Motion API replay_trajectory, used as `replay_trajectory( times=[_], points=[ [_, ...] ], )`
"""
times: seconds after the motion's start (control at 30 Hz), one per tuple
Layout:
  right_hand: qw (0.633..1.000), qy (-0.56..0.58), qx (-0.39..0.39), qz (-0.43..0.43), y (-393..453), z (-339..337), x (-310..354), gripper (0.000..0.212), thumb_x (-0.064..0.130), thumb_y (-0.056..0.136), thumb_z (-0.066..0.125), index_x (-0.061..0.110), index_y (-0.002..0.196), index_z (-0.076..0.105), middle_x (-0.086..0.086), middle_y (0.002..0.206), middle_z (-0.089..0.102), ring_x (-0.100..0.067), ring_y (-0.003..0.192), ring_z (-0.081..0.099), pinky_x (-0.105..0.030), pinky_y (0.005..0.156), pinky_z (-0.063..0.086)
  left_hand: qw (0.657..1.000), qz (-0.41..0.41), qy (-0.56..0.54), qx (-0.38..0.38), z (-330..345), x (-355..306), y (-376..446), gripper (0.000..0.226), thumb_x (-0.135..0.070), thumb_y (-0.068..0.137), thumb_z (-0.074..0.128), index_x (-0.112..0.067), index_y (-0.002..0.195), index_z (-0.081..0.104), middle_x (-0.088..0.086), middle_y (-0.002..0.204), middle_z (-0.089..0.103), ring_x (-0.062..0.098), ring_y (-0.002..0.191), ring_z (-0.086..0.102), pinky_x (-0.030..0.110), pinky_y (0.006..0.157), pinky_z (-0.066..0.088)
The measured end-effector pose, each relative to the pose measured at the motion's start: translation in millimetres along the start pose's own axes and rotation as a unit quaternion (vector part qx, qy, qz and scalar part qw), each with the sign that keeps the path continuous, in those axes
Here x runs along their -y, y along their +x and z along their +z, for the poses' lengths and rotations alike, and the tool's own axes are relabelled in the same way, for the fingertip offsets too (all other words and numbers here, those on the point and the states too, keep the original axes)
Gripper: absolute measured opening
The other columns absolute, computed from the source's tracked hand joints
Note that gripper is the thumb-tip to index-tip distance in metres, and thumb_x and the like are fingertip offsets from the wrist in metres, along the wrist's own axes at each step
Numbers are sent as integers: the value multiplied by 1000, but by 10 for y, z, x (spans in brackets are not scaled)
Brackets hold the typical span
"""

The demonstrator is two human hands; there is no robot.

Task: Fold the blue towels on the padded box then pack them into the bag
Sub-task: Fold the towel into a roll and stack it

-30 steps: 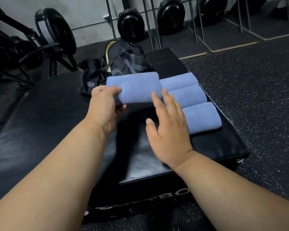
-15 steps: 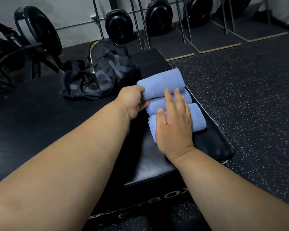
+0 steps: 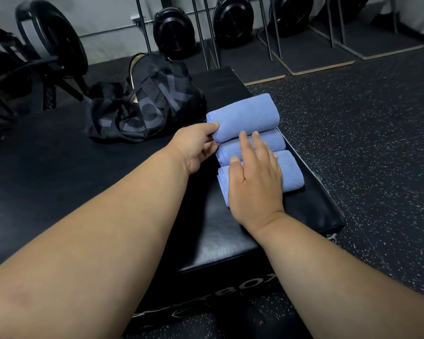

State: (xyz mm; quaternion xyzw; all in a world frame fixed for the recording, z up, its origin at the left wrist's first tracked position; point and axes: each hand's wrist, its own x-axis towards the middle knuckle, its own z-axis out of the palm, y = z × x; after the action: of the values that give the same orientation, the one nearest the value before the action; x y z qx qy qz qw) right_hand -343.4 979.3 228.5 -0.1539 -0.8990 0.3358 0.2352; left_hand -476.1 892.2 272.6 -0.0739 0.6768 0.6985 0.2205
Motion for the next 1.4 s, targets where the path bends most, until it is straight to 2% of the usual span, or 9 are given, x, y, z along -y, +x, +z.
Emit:
replay_trajectory(
  times=[0.1, 0.23, 0.33, 0.57, 0.8, 0.93, 1.1, 1.27, 1.4],
  points=[
    [1000, -8, 6, 7, -3, -11, 15, 76, 48, 94, 18, 19, 162, 38, -14, 170, 29, -34, 154, 31, -52, 126, 20, 1000, -9, 26, -6, -29, 19, 33, 11, -26, 99, 71, -14, 102, 71, -5, 69, 71, 8, 60, 67, 22, 75, 56],
    [1000, -22, 14, -3, -18, -16, 79, 75, 48, 94, 19, 18, 160, 41, -13, 169, 31, -33, 152, 33, -54, 125, 23, 998, 5, 56, -21, -147, 10, 13, 21, -42, 91, 74, -23, 100, 74, -3, 89, 73, 6, 57, 64, 21, 56, 50],
    [999, -21, 34, -19, -55, -13, 172, 73, 50, 96, 22, 21, 160, 40, -10, 170, 29, -32, 154, 27, -51, 128, 17, 997, 27, 57, -40, -293, 36, -55, 28, -45, 90, 75, -22, 106, 73, -1, 96, 71, 8, 62, 64, 24, 61, 50],
    [987, 21, 116, -109, -372, 175, 570, 67, 51, 98, 27, 21, 153, 52, -8, 165, 41, -32, 153, 32, -51, 127, 21, 994, 73, 73, -29, -1018, 188, -613, 15, -35, 95, 69, -24, 89, 61, -14, 67, 63, 7, 65, 57, 29, 71, 44],
    [954, 46, 246, -162, -819, 427, 1115, 73, 59, 98, 17, 26, 153, 53, -3, 164, 43, -25, 154, 32, -44, 129, 17, 980, 54, 42, -185, -2089, 644, -1577, 5, -24, 99, 67, -19, 100, 68, -1, 95, 76, 9, 76, 67, 29, 78, 50],
    [930, 52, 304, -200, -1153, 541, 1493, 52, 46, 111, 35, 24, 154, 51, -4, 164, 43, -23, 153, 32, -42, 127, 21, 965, 29, 8, -259, -2721, 964, -2195, 4, -19, 101, 64, -20, 98, 65, 1, 95, 76, 8, 72, 69, 27, 74, 50],
    [898, 47, 354, -255, -1695, 789, 1959, 50, 45, 111, 38, 23, 153, 53, -4, 161, 46, -24, 150, 36, -39, 124, 26, 949, 23, -13, -315, -3465, 1357, -2953, 9, -14, 102, 62, -18, 94, 64, 1, 84, 71, 6, 62, 62, 20, 60, 48],
    [848, -11, 414, -330, -2255, 1208, 2315, 52, 50, 109, 38, 28, 154, 51, -2, 165, 41, -26, 155, 28, -45, 129, 16, 937, -11, 34, -347, -4233, 1773, -3664, 15, -22, 92, 70, -18, 84, 59, -2, 68, 59, 8, 53, 47, 23, 53, 35],
    [812, -59, 427, -393, -2641, 1463, 2656, 67, 62, 103, 23, 30, 155, 49, -2, 168, 35, -30, 159, 20, -50, 131, 6, 898, -75, 162, -403, -4927, 2224, -4149, 24, -29, 84, 78, -14, 91, 61, 1, 76, 63, 19, 69, 51, 34, 69, 41]
  ],
)
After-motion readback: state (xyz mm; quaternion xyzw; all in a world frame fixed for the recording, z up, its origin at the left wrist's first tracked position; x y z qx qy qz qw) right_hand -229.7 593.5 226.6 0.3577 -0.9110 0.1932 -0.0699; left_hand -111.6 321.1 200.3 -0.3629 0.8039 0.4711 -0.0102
